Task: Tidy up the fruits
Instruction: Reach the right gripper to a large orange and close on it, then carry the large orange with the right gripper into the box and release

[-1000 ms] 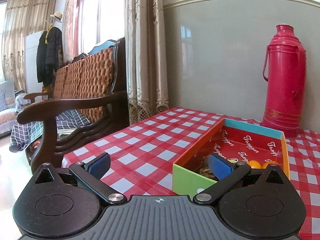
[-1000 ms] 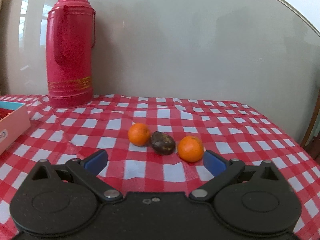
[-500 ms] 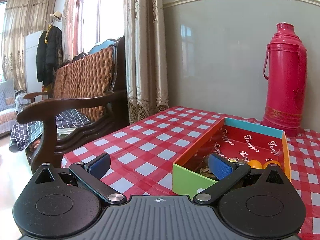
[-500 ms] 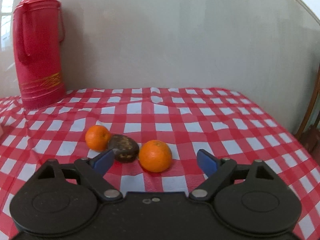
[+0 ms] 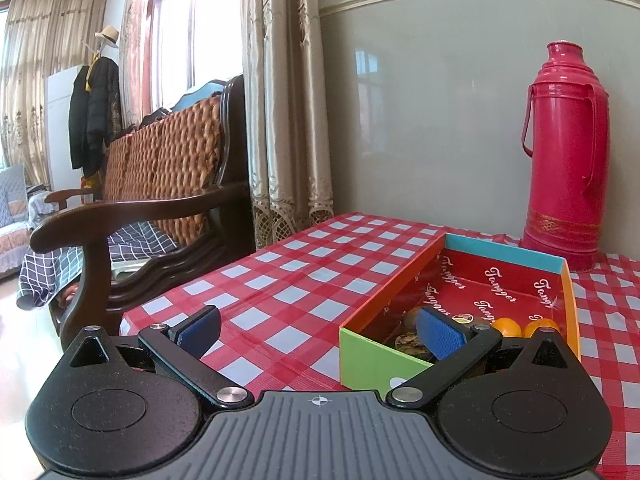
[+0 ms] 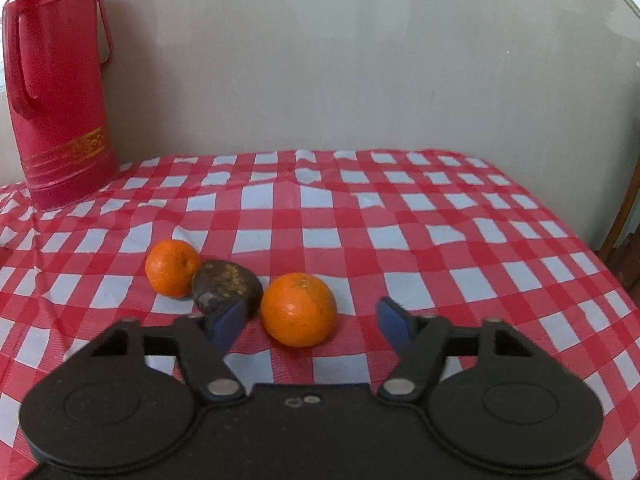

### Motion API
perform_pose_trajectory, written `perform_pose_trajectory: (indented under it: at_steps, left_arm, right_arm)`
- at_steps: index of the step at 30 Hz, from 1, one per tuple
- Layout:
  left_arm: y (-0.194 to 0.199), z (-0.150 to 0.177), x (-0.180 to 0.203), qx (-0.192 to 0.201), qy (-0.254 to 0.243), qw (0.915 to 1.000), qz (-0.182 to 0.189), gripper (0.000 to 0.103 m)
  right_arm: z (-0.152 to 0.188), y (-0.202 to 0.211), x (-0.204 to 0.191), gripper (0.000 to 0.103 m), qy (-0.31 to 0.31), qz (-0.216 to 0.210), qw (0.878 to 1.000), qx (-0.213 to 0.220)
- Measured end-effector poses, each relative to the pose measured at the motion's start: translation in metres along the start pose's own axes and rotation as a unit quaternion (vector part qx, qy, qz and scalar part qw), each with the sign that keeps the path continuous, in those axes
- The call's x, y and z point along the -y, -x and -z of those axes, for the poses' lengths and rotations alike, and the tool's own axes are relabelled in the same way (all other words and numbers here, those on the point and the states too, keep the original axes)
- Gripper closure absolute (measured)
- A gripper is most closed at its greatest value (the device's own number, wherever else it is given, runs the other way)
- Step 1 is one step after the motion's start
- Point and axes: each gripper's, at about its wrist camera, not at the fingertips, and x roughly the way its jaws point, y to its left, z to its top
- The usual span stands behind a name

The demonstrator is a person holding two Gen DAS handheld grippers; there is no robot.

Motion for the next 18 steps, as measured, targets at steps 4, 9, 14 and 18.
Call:
perform_pose_trajectory:
  at_steps: [4, 9, 14, 18]
  left_arm:
    - [-0.0001, 0.0002, 0.0001, 0.000, 0.000, 1.0000, 0.000, 0.000]
    - [-0.0001, 0.0002, 0.0001, 0.000, 0.001, 1.0000, 0.000, 0.000]
    - [-0.0005, 0.0001, 0.0001, -0.001, 0.003, 1.0000, 0.000, 0.000]
    - [-0.0009, 0.0004, -0.0011, -0.002, 0.007, 1.0000, -0.001, 0.000]
  right_arm:
    - [0.0022, -0.0055, 0.0024, 0.055, -0.004, -0.006, 1.000, -0.011]
    - [0.0019, -0.0053, -0.0010, 0.068, 0.000, -0.014, 1.000, -0.010]
    - [0.0018, -0.0049, -0.0015, 0.068, 0.002, -0.015, 1.000, -0.009]
    - [0.0028, 0.0001, 0.0000, 0.068, -0.003, -0.021, 1.000, 0.000]
